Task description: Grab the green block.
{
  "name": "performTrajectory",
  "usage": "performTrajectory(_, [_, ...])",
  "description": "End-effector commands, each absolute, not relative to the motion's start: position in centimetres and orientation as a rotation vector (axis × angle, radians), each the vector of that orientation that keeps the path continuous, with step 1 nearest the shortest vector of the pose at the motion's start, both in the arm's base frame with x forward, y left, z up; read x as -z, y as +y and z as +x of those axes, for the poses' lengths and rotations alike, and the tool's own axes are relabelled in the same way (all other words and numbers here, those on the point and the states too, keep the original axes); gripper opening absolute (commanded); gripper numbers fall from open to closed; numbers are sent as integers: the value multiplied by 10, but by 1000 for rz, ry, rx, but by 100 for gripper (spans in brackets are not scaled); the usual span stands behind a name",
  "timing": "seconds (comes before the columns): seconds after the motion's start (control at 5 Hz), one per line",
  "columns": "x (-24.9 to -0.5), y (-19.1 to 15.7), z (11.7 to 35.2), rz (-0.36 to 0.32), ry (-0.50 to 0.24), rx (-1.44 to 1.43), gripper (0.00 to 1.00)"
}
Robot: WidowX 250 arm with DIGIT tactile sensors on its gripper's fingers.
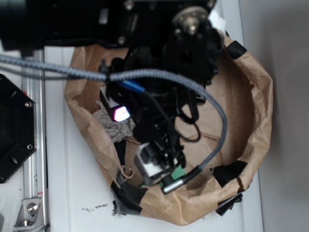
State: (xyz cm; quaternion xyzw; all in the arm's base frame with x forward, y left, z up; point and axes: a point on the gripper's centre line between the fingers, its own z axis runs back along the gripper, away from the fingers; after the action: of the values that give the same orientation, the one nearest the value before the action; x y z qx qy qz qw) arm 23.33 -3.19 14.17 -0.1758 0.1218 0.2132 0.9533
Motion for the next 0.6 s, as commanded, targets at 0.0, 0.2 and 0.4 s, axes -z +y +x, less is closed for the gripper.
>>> performTrajectory(0.0, [-95, -9, 252, -350, 234, -676, 100])
performTrajectory(0.2, [-87, -23, 256, -455, 308, -681, 100])
performTrajectory(0.4, [-84, -44, 255, -473, 373, -675, 100])
